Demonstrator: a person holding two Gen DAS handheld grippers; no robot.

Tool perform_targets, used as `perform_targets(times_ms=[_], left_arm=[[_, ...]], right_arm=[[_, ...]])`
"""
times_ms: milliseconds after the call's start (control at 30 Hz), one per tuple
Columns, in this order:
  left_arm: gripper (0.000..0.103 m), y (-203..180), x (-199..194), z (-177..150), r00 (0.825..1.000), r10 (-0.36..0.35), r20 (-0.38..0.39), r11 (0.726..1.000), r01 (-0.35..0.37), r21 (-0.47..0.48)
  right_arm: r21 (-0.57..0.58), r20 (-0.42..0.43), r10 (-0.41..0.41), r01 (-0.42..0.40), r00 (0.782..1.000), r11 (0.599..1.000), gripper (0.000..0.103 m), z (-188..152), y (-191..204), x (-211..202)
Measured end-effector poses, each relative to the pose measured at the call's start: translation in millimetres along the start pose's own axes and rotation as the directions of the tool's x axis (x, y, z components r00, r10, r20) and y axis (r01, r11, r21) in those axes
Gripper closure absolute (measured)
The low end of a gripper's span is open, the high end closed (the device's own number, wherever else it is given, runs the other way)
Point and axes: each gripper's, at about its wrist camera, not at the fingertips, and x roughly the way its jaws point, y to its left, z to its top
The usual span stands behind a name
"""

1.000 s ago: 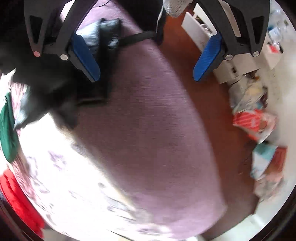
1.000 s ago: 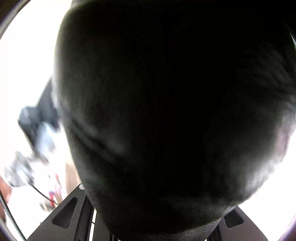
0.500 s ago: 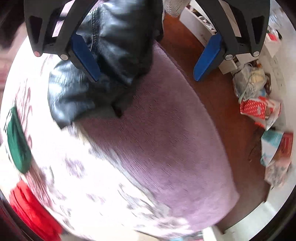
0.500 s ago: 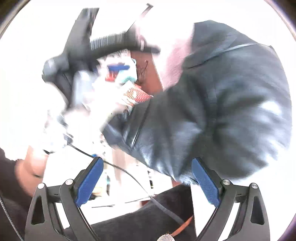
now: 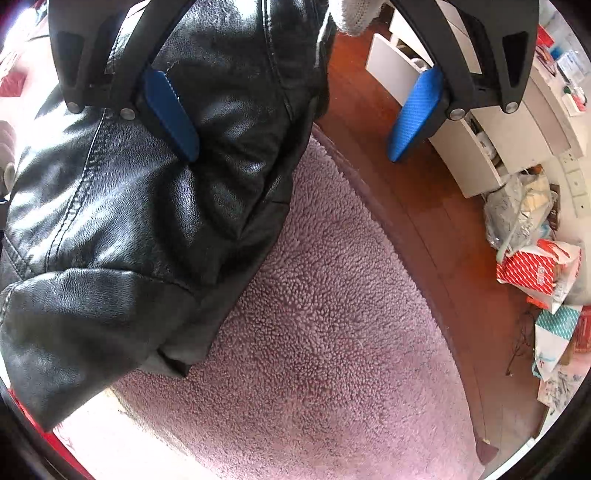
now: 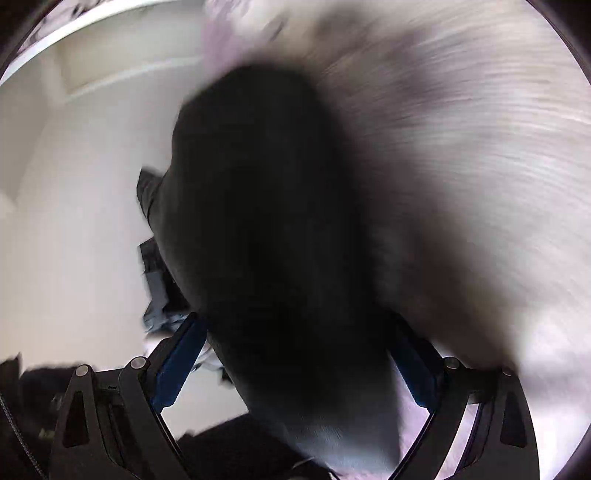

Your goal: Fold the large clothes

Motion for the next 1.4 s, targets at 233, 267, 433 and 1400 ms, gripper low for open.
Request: perform_targets(times_ms=[233,267,433,1400], left_arm=[[0.000,-1,-7,7,0.997,0.076,0.010,0.997,-0.076,0.013],[0.000,-3,-11,10,0.997,0.081,0.019,0.997,-0.081,0.015],[0.000,-23,-41,22,0.992,0.101,0.081,0.993,-0.105,0.045],[0.000,-201,-10,28,0.989,0.017,0.144,0.982,-0.044,0.185]], right_arm=[[0.019,0.122,-0.076,0.074,0.990,0.997,0.027,1,24,-7],[0.040,0.152,-0.072,0.067,0.986,0.997,0.035,-3,21,-21],[0.182,0.397,0.012,-0.091,0.918,0.979,0.047,-56,33,-56],[0.474,0.594,-0.550,0.296,0.588,0.829,0.072,-164,111,-232]])
